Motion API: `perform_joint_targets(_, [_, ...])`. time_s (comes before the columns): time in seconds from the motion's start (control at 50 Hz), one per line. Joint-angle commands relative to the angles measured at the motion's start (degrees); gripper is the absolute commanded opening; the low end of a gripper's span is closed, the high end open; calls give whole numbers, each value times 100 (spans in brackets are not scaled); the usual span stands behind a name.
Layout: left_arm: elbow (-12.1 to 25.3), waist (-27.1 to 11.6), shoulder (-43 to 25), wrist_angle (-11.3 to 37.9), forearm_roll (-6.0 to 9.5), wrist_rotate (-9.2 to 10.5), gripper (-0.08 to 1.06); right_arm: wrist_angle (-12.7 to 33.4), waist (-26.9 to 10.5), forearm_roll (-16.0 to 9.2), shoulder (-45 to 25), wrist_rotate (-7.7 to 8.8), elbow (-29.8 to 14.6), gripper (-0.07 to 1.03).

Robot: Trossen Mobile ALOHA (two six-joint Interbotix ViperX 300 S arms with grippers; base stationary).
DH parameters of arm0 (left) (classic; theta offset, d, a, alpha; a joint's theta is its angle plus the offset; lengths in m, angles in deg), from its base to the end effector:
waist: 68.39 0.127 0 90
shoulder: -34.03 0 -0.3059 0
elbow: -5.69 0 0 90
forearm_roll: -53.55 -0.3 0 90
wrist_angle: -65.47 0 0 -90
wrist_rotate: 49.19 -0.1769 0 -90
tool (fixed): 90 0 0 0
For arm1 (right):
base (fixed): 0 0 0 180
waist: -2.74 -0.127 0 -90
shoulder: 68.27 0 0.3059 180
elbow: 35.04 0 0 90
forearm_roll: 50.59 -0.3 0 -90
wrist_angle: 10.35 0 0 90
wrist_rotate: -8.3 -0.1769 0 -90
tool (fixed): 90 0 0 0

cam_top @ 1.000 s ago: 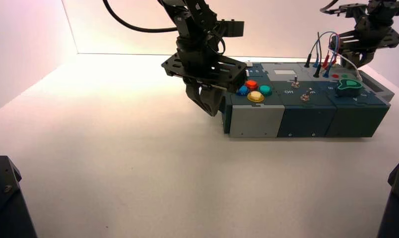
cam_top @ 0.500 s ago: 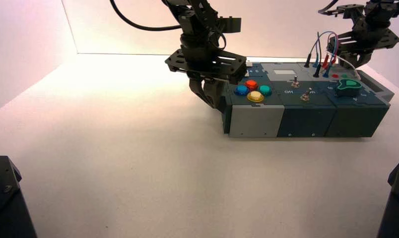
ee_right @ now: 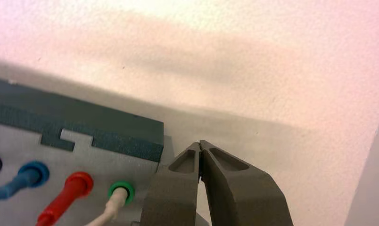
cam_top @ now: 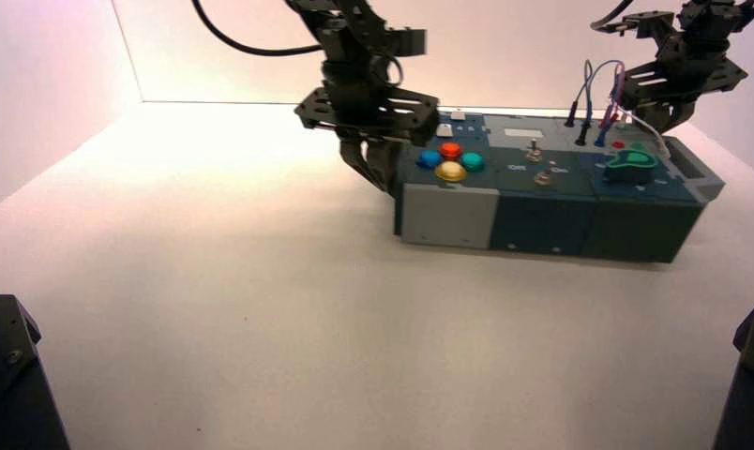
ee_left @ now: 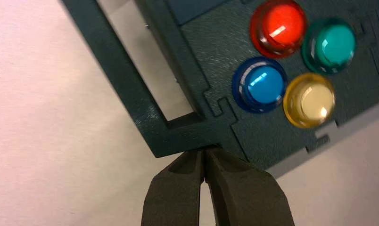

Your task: Rotate the box clockwise.

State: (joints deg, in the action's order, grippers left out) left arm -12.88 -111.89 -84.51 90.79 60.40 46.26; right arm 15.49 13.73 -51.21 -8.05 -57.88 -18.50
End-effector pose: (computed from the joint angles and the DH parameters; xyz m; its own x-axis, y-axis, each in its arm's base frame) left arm 0.2869 -0.2847 0.0076 0.1855 -0.2463 -0.9513 0.5448 0.8314 -0.1091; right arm 0.4059 -0.0780 0.0071 0.3017 -0.0538 -0.9519 -0.1952 0.9738 -0.1169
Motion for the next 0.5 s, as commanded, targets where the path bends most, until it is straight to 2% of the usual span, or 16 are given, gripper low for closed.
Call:
perform_joint_targets(0.02, [255,299,158,-185,-26,-35,-3,123,-413,-26,158,97,193,-2])
perform_joint_targets(0.26, [598,536,26,-193,-35,-176,-3,211,-686,-26,439,97,466,-2])
perform_joint_targets(0.3, [826,554,-79,-193,-44,-281,-3,211,-800,-26,606,97,598,-2])
perform_joint_targets(0.42, [949,554,-149,-193,-44,-316,-3,211,-861,-26,686,97,721,-2])
perform_joint_targets(0.5, [1283,554,-352,-185,-44,-396,-3,211,-1116,-88,879,97,1028,-2])
